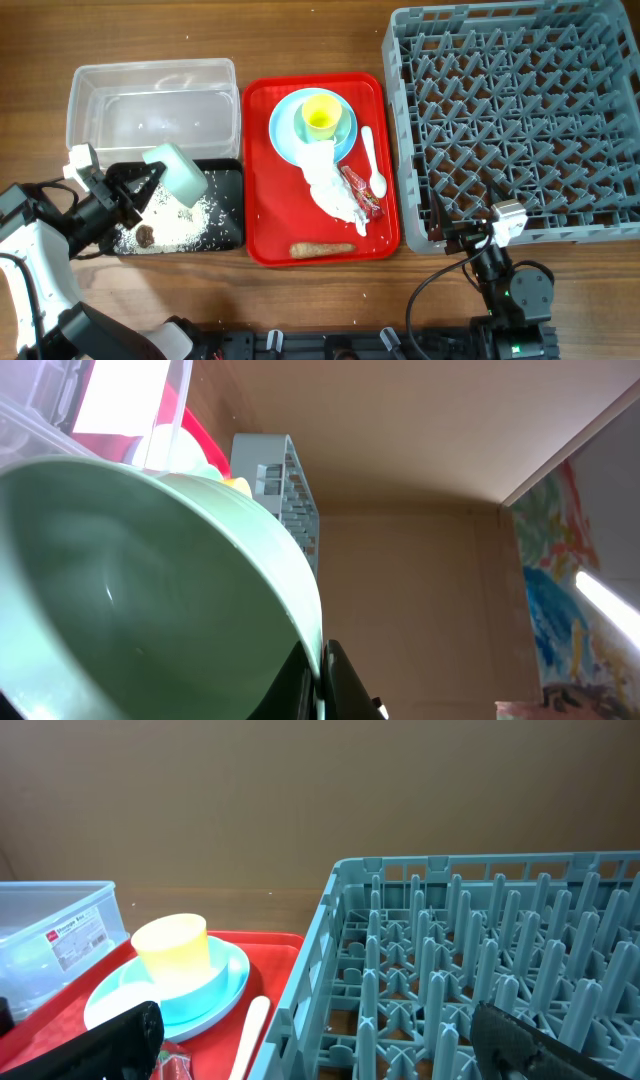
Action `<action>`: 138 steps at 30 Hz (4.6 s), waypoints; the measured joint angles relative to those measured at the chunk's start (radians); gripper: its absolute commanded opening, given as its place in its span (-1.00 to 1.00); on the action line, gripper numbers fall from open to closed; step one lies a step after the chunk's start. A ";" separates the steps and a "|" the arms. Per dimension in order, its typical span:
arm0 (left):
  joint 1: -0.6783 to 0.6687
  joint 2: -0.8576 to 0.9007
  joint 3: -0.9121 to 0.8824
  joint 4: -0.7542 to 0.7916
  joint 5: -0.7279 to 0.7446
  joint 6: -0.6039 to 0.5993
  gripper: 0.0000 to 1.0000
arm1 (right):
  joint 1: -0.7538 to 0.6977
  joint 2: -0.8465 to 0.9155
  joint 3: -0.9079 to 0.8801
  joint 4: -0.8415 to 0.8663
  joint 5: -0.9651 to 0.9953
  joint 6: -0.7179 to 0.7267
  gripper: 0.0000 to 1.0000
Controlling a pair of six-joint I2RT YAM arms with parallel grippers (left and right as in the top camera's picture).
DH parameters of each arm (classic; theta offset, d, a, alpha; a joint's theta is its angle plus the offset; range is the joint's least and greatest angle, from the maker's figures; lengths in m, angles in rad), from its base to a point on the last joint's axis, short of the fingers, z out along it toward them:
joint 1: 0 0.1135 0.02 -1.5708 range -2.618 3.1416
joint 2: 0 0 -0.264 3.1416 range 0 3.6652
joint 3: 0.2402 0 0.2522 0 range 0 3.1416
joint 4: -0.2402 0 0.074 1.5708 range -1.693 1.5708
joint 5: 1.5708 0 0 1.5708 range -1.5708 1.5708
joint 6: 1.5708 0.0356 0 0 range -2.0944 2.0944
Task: Sort waste into correct bins and load items into the dishwasher rack
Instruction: 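Tip the green bowl to dump rice into the black tray, then return the empty green bowl to the red tray with left gripper, then grasp the brown root on the red tray with the left gripper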
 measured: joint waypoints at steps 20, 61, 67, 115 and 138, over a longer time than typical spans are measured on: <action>-0.195 -0.052 0.000 -0.026 -0.089 0.053 -0.92 | 0.000 0.000 0.000 0.000 0.000 0.000 0.99; -1.501 0.119 -0.004 0.566 -1.700 -0.689 -0.32 | 0.000 0.000 0.000 0.000 0.000 0.000 1.00; -1.510 0.065 0.026 0.439 -1.698 -0.643 -0.37 | 0.000 0.000 0.000 0.000 0.000 0.000 0.99; -1.654 0.239 0.029 0.391 -1.458 0.038 0.05 | 0.000 0.000 0.000 0.000 0.000 0.000 1.00; -1.654 0.239 0.028 0.379 -1.435 0.079 0.06 | 0.000 0.000 0.000 0.000 0.000 0.000 1.00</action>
